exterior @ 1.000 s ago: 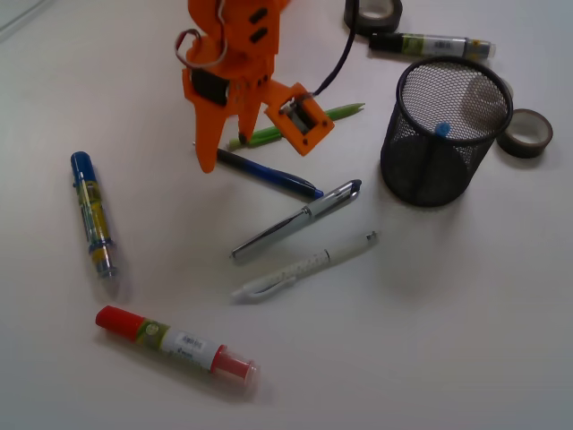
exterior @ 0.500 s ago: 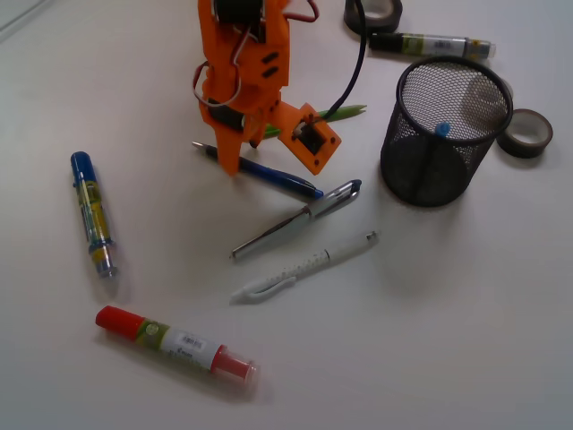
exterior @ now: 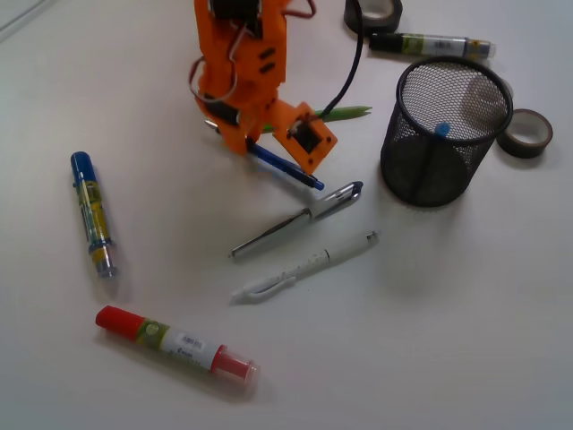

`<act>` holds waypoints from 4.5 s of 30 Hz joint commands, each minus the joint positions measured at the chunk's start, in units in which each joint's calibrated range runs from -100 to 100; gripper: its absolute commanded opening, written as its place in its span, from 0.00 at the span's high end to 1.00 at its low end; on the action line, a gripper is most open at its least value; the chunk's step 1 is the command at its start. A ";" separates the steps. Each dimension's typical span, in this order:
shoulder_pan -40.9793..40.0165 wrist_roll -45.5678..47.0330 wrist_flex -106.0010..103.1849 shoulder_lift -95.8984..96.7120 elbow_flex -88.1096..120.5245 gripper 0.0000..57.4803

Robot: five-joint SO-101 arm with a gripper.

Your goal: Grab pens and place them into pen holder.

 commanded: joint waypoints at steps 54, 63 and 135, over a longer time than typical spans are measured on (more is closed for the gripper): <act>-27.46 -27.06 -115.88 -23.91 50.87 0.52; -22.90 -15.78 -72.48 -41.25 38.73 0.52; -5.11 17.53 4.07 0.57 13.46 0.83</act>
